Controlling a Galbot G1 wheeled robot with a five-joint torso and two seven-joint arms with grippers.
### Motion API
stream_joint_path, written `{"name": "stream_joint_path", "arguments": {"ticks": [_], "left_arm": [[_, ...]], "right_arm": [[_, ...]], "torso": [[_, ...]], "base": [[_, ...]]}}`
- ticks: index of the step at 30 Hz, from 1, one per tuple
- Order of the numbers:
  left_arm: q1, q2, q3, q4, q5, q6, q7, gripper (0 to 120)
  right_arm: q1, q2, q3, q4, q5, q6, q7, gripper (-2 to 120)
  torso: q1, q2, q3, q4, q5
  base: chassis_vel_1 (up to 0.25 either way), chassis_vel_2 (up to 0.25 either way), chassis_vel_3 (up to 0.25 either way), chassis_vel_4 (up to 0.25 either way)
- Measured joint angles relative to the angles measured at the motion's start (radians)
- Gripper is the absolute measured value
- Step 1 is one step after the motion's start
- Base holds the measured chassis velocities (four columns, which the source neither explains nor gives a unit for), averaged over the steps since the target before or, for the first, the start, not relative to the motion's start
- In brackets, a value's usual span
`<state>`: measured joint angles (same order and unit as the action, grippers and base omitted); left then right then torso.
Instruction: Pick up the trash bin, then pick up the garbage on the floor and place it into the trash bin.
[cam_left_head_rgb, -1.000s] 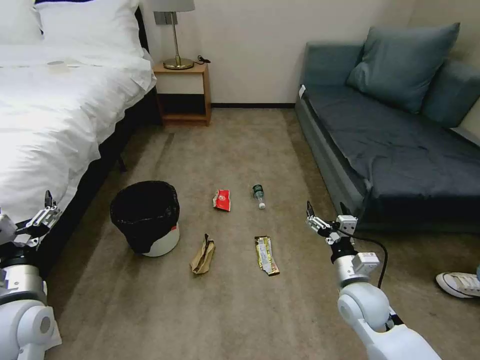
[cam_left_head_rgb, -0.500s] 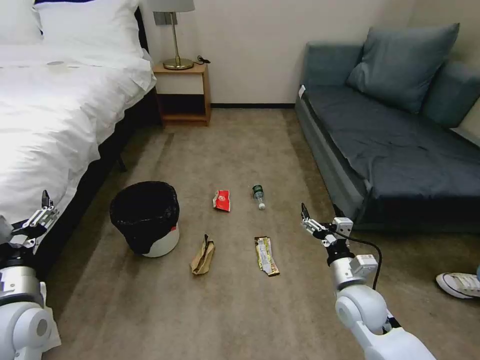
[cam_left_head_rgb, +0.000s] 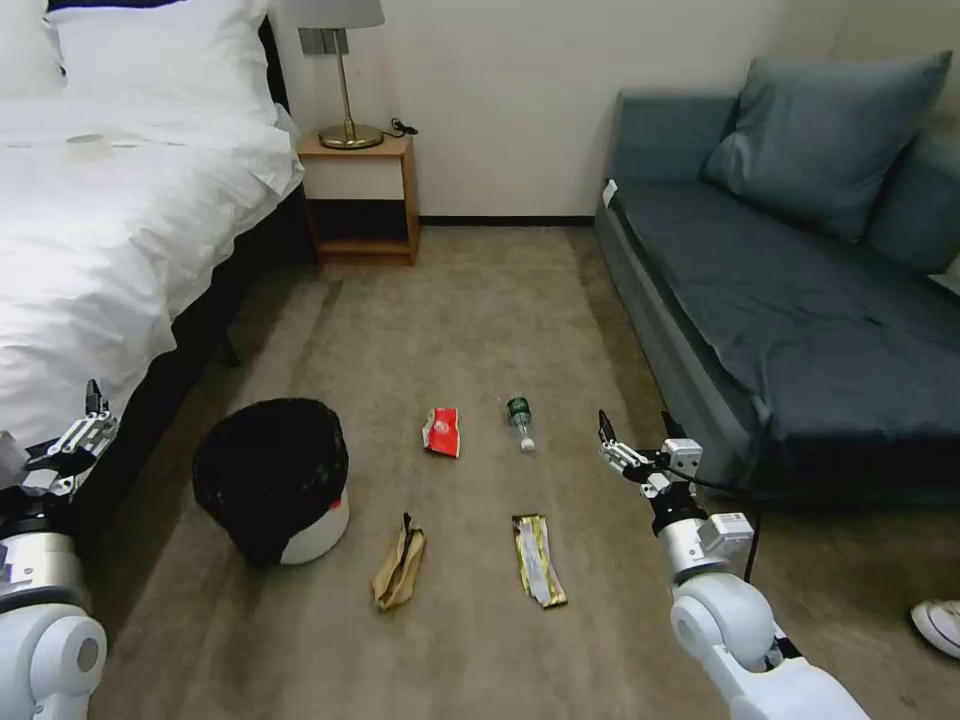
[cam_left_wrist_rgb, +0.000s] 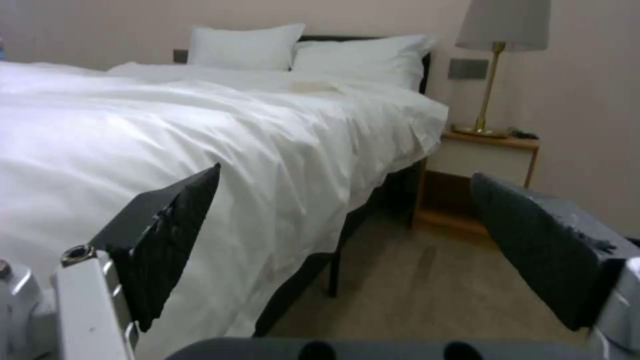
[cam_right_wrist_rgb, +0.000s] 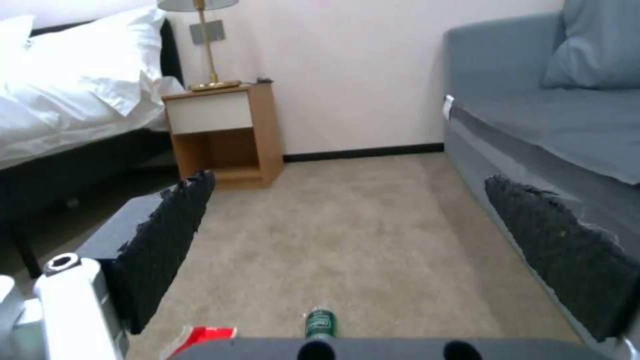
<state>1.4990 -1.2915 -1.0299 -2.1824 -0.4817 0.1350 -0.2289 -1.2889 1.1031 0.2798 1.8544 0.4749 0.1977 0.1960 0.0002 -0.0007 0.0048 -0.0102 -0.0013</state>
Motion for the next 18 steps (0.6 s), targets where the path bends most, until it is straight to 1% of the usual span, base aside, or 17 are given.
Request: {"name": "stream_joint_path", "arguments": {"ticks": [2,5,7,8,9,11,12,13,15,16,18], "left_arm": [[0.001,0.001,-0.003,0.001,0.000,0.007,-0.006,100],[0.002,0.006,-0.016,0.005,0.000,0.022,-0.018,100],[0.005,0.015,-0.032,0.011,0.002,0.049,-0.035,100],[0.005,0.015,-0.032,0.011,0.002,0.049,-0.035,100],[0.010,0.021,-0.041,0.015,0.009,0.070,-0.044,100],[0.011,0.023,-0.043,0.016,0.010,0.073,-0.045,100],[0.023,0.043,-0.053,0.032,0.027,0.109,-0.052,100],[0.023,0.043,-0.053,0.032,0.027,0.109,-0.052,100],[0.031,0.080,-0.058,0.055,0.035,0.139,-0.052,100],[0.031,0.080,-0.058,0.055,0.035,0.139,-0.052,100],[0.030,0.102,-0.057,0.062,0.021,0.154,-0.054,100]], "right_arm": [[0.001,-0.001,-0.001,0.000,0.001,-0.002,0.000,100],[0.005,-0.002,-0.004,-0.001,0.006,-0.008,-0.001,100],[0.009,-0.003,-0.004,-0.002,0.010,-0.012,-0.001,100],[0.009,-0.003,-0.004,-0.002,0.010,-0.012,-0.001,100],[0.009,-0.005,-0.004,-0.002,0.012,-0.013,-0.001,100],[0.010,-0.005,-0.004,-0.002,0.012,-0.014,-0.001,100],[0.011,-0.008,-0.004,-0.003,0.013,-0.015,-0.001,100],[0.011,-0.008,-0.004,-0.003,0.013,-0.015,-0.001,100],[0.011,-0.013,-0.004,-0.003,0.013,-0.014,-0.006,100],[0.011,-0.013,-0.004,-0.003,0.013,-0.014,-0.006,100],[0.008,-0.016,-0.004,-0.003,0.014,-0.013,-0.010,100]], "torso": [[0.000,0.000,0.000,-0.0002,0.0001],[0.000,0.000,0.000,-0.0003,0.0003],[0.000,0.000,0.000,0.0000,0.0003],[0.000,0.000,0.000,0.0000,0.0003],[0.000,0.000,-0.001,-0.0001,0.0003],[0.000,0.000,-0.001,-0.0001,0.0003],[0.000,0.000,0.000,0.0000,0.0002],[0.000,0.000,0.000,0.0000,0.0002],[0.000,0.000,0.000,-0.0001,0.0001],[0.000,0.000,0.000,-0.0001,0.0001],[0.000,0.000,0.000,-0.0002,0.0002]], "base": [[-0.088,0.053,0.069,-0.080],[0.000,0.000,0.000,0.000],[0.000,0.000,0.000,0.000],[0.000,0.000,0.000,0.000],[0.000,0.000,0.000,0.000],[0.000,0.000,0.000,0.000],[0.000,0.000,0.000,0.000],[0.000,0.000,0.000,0.000],[0.000,0.000,0.000,0.000],[0.000,0.000,0.000,0.000],[0.000,0.000,0.000,0.000]]}}
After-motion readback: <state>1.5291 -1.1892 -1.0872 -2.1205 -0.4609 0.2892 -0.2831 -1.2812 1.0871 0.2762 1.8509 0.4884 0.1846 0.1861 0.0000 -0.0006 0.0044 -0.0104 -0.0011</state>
